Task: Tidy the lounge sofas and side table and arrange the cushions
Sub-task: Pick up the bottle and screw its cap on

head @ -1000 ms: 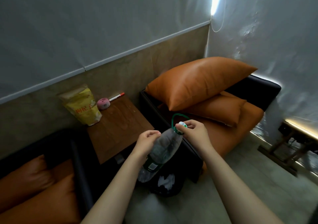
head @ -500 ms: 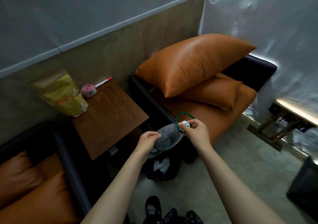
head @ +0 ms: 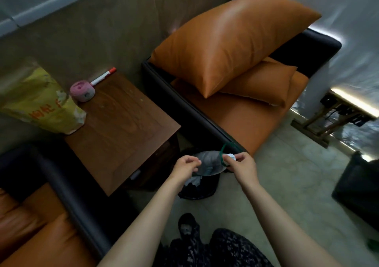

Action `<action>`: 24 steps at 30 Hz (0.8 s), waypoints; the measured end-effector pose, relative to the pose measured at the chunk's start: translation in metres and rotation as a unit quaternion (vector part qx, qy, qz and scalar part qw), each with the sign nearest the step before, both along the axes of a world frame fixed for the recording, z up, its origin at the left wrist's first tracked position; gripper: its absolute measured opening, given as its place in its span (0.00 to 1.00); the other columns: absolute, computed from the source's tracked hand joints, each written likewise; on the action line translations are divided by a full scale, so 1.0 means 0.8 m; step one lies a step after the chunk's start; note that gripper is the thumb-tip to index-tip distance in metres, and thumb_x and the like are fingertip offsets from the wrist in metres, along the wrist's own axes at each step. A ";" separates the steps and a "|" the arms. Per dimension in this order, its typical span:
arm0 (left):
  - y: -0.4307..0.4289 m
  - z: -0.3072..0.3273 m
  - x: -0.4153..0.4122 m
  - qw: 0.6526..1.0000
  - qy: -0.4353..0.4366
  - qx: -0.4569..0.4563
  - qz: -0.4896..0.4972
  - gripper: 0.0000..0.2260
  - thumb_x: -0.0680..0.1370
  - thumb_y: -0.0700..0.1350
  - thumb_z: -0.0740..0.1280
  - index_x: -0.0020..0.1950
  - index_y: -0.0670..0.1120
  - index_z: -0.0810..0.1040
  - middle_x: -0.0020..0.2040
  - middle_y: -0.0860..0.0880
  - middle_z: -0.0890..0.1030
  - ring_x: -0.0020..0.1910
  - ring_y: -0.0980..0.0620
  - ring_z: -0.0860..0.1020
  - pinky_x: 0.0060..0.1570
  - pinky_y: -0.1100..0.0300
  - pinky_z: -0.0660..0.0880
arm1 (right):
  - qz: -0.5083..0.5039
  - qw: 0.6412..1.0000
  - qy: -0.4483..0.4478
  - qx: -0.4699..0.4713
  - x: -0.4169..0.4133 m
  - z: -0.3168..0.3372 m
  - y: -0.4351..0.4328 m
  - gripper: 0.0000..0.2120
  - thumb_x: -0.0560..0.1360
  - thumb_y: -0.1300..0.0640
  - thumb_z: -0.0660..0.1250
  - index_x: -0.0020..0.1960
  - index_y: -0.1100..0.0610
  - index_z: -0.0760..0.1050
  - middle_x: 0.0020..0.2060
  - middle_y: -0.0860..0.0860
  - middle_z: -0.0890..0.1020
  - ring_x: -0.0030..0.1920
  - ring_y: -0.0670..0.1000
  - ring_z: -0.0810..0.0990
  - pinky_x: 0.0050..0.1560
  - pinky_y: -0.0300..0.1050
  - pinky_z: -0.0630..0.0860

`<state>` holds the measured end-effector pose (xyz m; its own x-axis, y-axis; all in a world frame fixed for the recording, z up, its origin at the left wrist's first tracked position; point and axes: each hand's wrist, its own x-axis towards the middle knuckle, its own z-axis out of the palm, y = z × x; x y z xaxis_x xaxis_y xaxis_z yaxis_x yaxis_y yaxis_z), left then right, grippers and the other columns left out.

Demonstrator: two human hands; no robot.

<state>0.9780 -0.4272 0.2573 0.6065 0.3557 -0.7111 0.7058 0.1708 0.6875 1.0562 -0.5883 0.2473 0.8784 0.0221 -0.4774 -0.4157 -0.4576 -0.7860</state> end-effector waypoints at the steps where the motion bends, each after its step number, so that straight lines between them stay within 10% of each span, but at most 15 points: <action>1: 0.004 -0.011 -0.003 1.000 0.002 0.010 -0.013 0.04 0.79 0.44 0.66 0.53 0.46 0.77 0.46 0.49 0.79 0.44 0.54 0.78 0.37 0.65 0.71 | -0.001 1.000 0.006 -0.007 -0.003 -0.010 0.002 0.14 0.67 0.51 0.76 0.39 0.57 0.74 0.37 0.54 0.80 0.42 0.56 0.82 0.49 0.61 0.79; 7: 0.023 -0.087 -0.016 0.991 0.012 0.075 -0.111 0.04 0.77 0.40 0.69 0.51 0.45 0.76 0.44 0.48 0.79 0.49 0.49 0.79 0.50 0.61 0.73 | -0.013 0.999 0.028 -0.031 -0.020 -0.082 0.015 0.12 0.69 0.52 0.75 0.40 0.56 0.73 0.39 0.53 0.80 0.42 0.56 0.81 0.47 0.58 0.79; 24: 0.027 -0.304 -0.073 0.985 0.063 0.085 -0.136 0.05 0.77 0.38 0.67 0.47 0.47 0.75 0.38 0.53 0.77 0.40 0.56 0.75 0.45 0.63 0.71 | -0.075 0.989 0.068 -0.103 -0.032 -0.311 0.032 0.16 0.73 0.55 0.73 0.52 0.64 0.72 0.43 0.57 0.77 0.45 0.57 0.76 0.42 0.46 0.68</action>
